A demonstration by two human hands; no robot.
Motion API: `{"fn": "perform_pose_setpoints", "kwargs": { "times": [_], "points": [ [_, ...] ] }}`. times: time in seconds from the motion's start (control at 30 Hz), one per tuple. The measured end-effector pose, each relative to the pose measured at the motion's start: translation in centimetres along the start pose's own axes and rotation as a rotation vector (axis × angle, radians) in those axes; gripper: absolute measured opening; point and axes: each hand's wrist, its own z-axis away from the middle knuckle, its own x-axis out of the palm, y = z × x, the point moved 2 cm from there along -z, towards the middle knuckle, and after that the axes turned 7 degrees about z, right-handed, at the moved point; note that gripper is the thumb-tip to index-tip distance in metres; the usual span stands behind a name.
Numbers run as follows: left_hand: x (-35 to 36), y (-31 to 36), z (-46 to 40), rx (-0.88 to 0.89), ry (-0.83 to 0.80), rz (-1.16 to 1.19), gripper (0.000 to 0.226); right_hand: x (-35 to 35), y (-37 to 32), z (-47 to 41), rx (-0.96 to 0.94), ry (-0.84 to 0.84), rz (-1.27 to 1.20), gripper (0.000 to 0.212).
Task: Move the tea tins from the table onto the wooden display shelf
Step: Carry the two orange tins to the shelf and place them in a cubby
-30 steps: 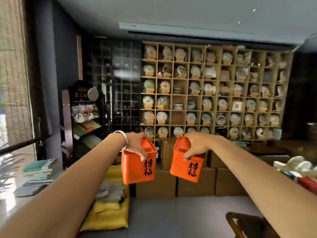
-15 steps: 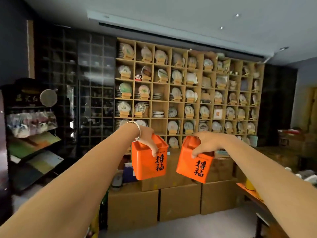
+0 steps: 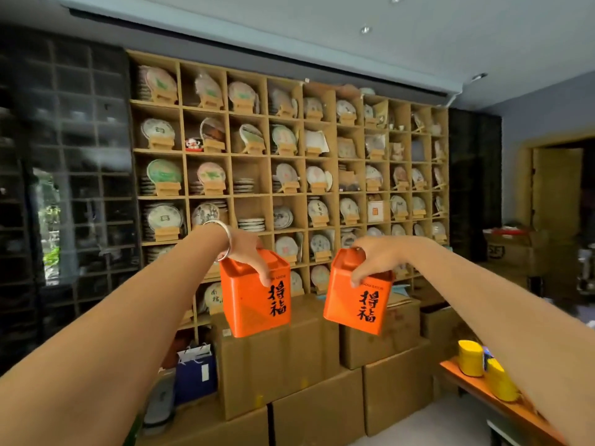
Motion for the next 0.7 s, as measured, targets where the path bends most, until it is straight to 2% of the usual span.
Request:
{"fn": "perform_pose_setpoints", "kwargs": {
  "times": [0.17, 0.33, 0.57, 0.63, 0.67, 0.7],
  "points": [
    [-1.7, 1.2, -12.5, -0.043, 0.039, 0.037, 0.120, -3.2, 6.2, -10.0, -0.019, 0.009, 0.035, 0.076],
    [-3.4, 2.7, -22.2, -0.036, 0.033, 0.084, 0.108, -5.3, 11.2, -20.0, -0.041, 0.005, 0.059, 0.085],
    [-4.7, 4.8, -33.8, -0.074, -0.013, 0.117, 0.096, -4.6, 16.5, -31.9, -0.084, -0.029, 0.064, 0.080],
    [-5.6, 5.8, -37.1, -0.065, 0.022, 0.046, 0.079, -4.4, 18.0, -35.2, -0.103, -0.038, 0.043, 0.074],
    [-6.2, 7.5, -36.2, -0.062, 0.072, -0.006, 0.059, -4.3, 18.8, -37.0, -0.108, -0.040, 0.037, 0.069],
    [-6.3, 8.3, -35.7, -0.033, 0.045, -0.057, 0.042, -4.3, 19.5, -38.7, -0.111, -0.045, 0.037, 0.065]
  ]
}}
